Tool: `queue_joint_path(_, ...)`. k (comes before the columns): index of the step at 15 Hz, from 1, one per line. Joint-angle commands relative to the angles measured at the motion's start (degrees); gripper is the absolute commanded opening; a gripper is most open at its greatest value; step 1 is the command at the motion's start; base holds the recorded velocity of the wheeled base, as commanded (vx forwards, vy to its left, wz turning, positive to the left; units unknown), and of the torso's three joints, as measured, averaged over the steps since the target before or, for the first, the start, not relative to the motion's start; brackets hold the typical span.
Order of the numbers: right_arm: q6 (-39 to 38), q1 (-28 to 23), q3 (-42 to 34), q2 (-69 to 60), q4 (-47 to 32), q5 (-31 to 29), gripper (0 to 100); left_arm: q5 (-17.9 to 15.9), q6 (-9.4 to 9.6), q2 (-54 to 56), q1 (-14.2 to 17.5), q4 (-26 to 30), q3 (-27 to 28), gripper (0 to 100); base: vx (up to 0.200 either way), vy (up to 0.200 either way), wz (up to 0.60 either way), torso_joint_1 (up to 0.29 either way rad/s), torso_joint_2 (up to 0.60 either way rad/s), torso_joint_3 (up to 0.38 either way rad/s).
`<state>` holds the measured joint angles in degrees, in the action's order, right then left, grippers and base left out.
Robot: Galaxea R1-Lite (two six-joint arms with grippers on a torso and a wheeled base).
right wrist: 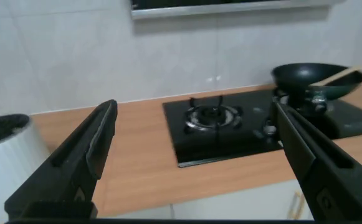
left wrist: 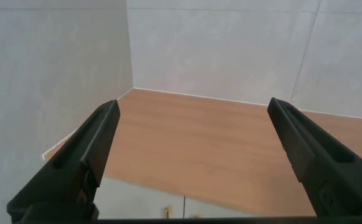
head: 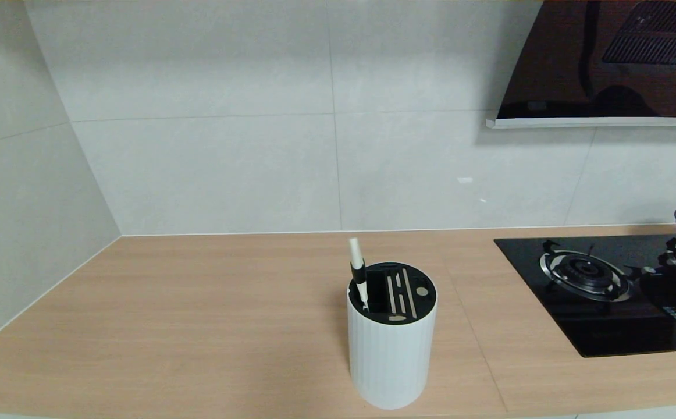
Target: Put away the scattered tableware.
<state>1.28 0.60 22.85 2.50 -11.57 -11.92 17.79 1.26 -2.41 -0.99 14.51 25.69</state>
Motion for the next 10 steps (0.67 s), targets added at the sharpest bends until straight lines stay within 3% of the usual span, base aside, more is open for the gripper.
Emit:
queue_joint_path(1, 0.39, -0.77, -6.85, -2.41, 2.25, 0.32, 100, -1.00, -2.93, 2.33, 1.34, -2.20, -8.90, 100, 0.000, 0.000, 0.00, 0.000, 0.00, 0.000)
queue_joint_path(2, 0.30, -0.77, -11.77, -2.41, 6.30, 0.85, 100, -3.11, -3.45, 2.41, 1.34, -7.04, -15.14, 100, 0.000, 0.000, 0.00, 0.000, 0.00, 0.000)
queue_joint_path(4, 0.74, -0.77, -20.56, -2.41, 15.61, 4.10, 100, -8.03, -2.66, 2.41, 1.34, -18.73, -24.81, 100, 0.000, 0.000, 0.00, 0.000, 0.00, 0.000)
queue_joint_path(5, 1.27, -0.77, -22.85, -2.41, 18.86, 8.32, 100, -10.14, -1.78, 2.41, 1.34, -18.29, -25.69, 100, 0.000, 0.000, 0.00, 0.000, 0.00, 0.000)
queue_joint_path(6, 1.01, -0.77, -22.85, -2.41, 18.16, 10.69, 100, -11.02, -1.52, 2.41, 1.34, -16.00, -25.69, 100, 0.000, 0.000, 0.00, 0.000, 0.00, 0.000)
queue_joint_path(8, 1.27, -0.77, -22.85, -2.41, 14.82, 13.77, 100, -16.64, -1.26, 2.33, 1.34, -14.59, -25.69, 100, 0.000, 0.000, 0.00, 0.000, 0.00, 0.000)
queue_joint_path(9, 1.36, -0.69, -22.67, -2.41, 10.78, 14.30, 100, -16.91, -0.64, 2.33, 1.34, -14.51, -25.69, 100, 0.000, 0.000, 0.00, 0.000, 0.00, 0.000)
queue_joint_path(10, 1.27, -0.69, -22.67, -2.41, 11.22, 14.47, 100, -17.00, 1.29, 2.33, 1.34, -14.42, -25.69, 100, 0.000, 0.000, 0.00, 0.000, 0.00, 0.000)
